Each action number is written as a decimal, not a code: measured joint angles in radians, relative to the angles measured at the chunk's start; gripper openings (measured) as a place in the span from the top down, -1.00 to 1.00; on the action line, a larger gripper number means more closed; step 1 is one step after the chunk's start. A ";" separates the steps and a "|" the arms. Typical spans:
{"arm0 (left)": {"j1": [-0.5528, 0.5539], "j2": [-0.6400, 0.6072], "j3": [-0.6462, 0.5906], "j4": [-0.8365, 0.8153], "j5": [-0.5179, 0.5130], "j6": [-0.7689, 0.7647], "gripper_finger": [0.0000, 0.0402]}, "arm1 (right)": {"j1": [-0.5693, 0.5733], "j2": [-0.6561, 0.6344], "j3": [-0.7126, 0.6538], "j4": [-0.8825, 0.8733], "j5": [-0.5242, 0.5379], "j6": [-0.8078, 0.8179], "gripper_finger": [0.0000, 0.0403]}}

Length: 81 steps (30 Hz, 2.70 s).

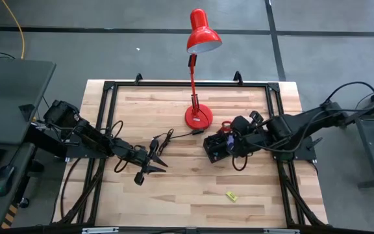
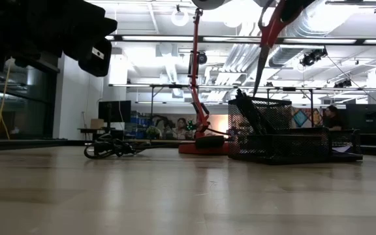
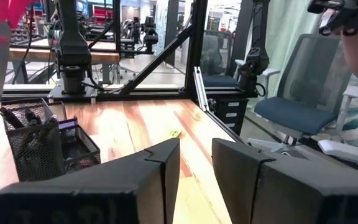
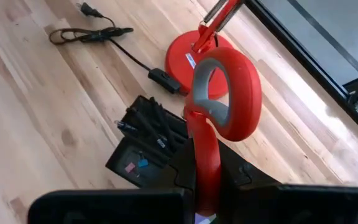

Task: Pick and place office supplies into organizer
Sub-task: Put the scissors into the desk organizer, then put the green eraser into the desk organizer

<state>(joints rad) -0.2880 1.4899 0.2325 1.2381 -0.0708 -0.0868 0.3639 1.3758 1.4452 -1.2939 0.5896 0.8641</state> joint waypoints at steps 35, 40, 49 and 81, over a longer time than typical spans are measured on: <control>0.000 0.000 0.000 -0.008 0.000 -0.001 0.59 | -0.185 0.004 -0.318 0.298 -0.252 -0.140 0.95; 0.000 0.000 0.000 -0.013 0.000 -0.001 0.59 | -0.173 0.009 -0.322 0.342 -0.231 -0.160 0.74; 0.000 0.000 0.000 -0.023 0.000 0.000 0.59 | -0.155 0.003 -0.305 0.341 -0.180 -0.193 0.17; 0.000 0.000 0.000 -0.035 0.000 -0.008 0.59 | 0.401 0.051 -0.295 0.308 0.191 0.391 0.22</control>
<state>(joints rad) -0.2882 1.4899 0.2325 1.2030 -0.0708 -0.0944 0.7646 1.4267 1.1499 -0.9863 0.7804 1.2551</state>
